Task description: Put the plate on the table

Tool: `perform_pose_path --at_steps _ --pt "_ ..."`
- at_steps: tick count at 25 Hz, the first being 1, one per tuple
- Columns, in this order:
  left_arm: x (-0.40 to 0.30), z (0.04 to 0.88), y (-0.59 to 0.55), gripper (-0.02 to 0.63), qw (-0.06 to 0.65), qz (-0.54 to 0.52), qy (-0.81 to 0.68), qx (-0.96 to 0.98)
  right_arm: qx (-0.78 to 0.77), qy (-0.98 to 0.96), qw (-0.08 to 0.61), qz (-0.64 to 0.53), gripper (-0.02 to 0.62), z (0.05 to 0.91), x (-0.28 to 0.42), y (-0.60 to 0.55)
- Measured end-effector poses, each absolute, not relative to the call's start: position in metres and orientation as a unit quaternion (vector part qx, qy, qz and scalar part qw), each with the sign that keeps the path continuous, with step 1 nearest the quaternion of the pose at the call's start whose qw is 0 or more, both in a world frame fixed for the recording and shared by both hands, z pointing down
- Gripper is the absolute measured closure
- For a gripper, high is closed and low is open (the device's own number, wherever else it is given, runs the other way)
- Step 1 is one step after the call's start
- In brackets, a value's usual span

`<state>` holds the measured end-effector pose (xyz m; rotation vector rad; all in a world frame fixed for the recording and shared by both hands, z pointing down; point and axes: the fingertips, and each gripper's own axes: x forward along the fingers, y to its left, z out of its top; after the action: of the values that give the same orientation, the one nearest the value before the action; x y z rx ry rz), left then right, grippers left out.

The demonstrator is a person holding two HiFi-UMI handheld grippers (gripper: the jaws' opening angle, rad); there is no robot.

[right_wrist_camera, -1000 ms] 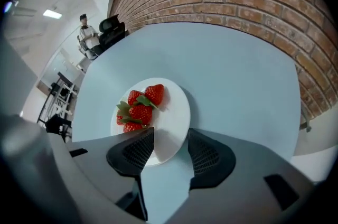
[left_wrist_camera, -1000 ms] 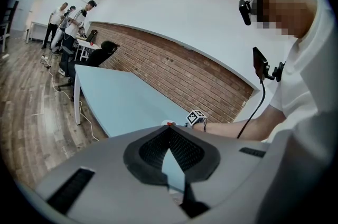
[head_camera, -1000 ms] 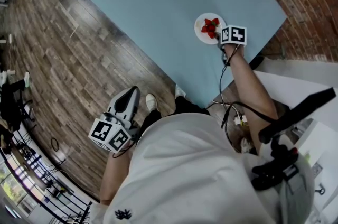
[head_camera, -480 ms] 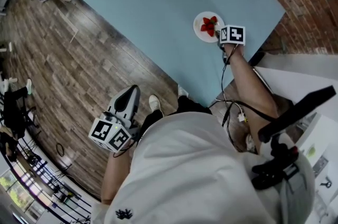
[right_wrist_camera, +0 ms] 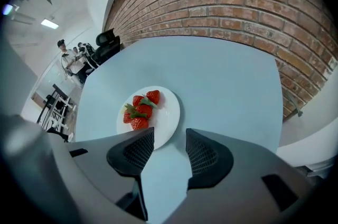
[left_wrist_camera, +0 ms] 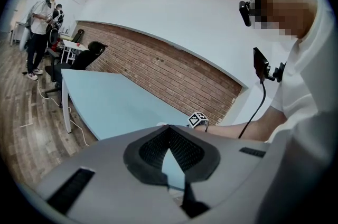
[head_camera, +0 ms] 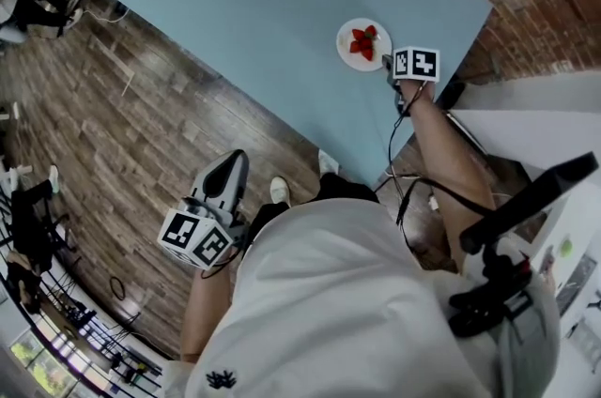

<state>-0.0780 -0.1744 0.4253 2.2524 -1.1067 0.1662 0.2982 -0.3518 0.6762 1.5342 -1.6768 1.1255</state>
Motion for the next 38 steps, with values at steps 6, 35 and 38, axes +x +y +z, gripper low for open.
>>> perform_pose_path --at_steps 6,35,38 --pt "-0.088 0.42 -0.17 0.606 0.295 0.068 -0.373 0.877 0.603 -0.628 0.251 0.424 0.405 0.643 0.293 -0.315" --pt "-0.12 0.434 -0.035 0.606 0.245 0.112 -0.195 0.943 0.554 -0.762 0.176 0.286 0.588 0.49 0.091 0.019" --pt "-0.116 0.434 -0.027 0.605 0.242 0.113 -0.187 0.945 0.548 -0.77 0.186 0.27 0.588 0.484 0.076 0.038"
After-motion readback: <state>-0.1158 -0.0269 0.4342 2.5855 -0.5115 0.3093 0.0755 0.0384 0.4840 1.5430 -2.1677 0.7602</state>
